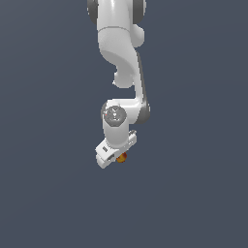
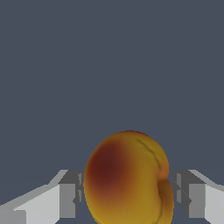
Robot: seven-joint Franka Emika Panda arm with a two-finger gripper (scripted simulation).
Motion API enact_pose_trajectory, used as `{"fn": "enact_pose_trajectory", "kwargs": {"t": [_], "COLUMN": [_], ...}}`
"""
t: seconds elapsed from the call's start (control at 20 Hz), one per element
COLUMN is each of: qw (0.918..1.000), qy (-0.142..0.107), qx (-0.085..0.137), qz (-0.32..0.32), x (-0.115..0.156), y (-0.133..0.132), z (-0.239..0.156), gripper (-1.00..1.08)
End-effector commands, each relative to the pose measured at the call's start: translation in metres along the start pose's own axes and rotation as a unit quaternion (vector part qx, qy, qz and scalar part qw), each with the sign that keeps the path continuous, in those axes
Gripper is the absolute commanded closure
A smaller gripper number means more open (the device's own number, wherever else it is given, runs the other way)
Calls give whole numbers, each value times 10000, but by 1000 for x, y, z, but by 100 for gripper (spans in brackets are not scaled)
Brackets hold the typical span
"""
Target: Pick up the object and move it to a goal position.
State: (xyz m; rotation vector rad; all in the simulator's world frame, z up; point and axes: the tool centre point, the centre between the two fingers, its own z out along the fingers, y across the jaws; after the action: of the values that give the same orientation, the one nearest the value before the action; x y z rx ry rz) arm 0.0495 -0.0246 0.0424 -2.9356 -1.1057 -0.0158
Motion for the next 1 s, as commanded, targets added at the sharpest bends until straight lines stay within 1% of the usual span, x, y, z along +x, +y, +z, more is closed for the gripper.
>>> {"fn": "enact_pose_trajectory", "kwargs": {"t": [0.0,0.25,0.45,0.7,0.95], "qw": [10000,10000,10000,10000,10000], "qy": [-48,-48,-51,-51,-51], "qx": [-3,-3,-4,-4,-4], "qz": [76,76,76,76,76], "x": [-11,-13,-16,-22,-28], "y": [8,8,8,8,9], "z": [2,-16,-42,-89,-149], "gripper": [108,108,108,108,108]}}
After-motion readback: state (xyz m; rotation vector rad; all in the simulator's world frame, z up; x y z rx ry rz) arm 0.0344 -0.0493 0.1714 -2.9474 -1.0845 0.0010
